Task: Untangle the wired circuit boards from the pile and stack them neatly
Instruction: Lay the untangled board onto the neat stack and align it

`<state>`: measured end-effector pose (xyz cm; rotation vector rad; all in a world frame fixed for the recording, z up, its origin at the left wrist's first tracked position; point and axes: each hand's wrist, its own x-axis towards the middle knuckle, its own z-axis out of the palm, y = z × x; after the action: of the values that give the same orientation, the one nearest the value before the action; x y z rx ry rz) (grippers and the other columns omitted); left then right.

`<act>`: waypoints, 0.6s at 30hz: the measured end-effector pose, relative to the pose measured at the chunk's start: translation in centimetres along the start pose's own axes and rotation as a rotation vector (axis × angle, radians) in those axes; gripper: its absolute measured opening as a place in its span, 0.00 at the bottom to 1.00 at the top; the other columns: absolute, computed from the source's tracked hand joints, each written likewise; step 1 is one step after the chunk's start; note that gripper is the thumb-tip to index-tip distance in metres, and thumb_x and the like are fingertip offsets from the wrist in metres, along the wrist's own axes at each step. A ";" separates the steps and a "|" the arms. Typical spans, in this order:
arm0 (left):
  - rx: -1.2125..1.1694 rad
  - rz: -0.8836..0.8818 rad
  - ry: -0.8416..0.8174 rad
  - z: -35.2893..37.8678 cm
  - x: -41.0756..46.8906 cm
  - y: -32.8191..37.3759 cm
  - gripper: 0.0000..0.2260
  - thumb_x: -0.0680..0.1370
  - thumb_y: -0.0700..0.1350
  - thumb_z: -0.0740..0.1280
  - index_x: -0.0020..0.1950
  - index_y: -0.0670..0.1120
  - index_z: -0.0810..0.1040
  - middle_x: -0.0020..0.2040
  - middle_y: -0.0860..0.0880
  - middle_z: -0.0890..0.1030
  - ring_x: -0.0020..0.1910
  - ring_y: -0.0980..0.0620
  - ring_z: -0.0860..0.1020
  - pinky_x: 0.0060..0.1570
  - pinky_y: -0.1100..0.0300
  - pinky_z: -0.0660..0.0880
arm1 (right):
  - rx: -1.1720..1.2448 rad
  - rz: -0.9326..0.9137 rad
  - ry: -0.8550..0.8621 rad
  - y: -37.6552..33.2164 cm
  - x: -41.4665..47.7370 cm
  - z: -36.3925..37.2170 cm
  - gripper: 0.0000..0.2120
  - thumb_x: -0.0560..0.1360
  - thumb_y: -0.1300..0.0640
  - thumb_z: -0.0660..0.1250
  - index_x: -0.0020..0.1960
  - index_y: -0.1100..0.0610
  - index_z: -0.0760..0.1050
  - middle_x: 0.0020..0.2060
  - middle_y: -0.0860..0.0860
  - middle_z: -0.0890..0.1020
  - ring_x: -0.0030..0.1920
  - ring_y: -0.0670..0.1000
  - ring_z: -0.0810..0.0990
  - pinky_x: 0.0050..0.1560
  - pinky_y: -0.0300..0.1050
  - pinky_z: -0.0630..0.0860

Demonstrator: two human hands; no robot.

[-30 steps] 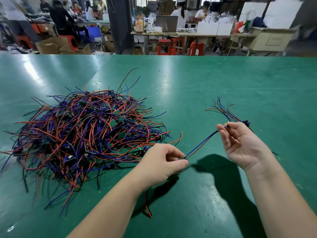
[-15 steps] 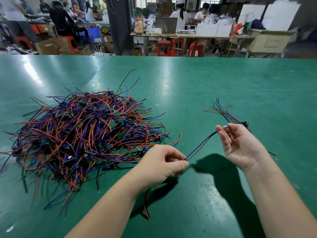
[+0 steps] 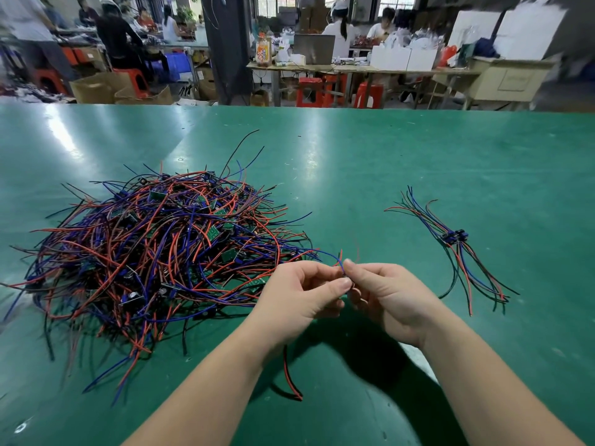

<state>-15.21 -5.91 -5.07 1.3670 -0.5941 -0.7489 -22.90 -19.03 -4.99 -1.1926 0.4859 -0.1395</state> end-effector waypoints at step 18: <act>0.044 -0.122 -0.054 -0.2 -0.2 0.1 0.02 0.73 0.36 0.71 0.40 0.40 0.81 0.31 0.48 0.80 0.29 0.54 0.78 0.33 0.62 0.78 | 0.111 -0.012 0.113 -1.3 0.4 -2.4 0.05 0.66 0.64 0.69 0.40 0.64 0.76 0.27 0.53 0.81 0.26 0.46 0.80 0.27 0.32 0.76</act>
<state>-15.18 -5.69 -4.97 1.4366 -0.5761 -0.8785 -23.36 -21.69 -4.57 -1.0832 0.5634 -0.2422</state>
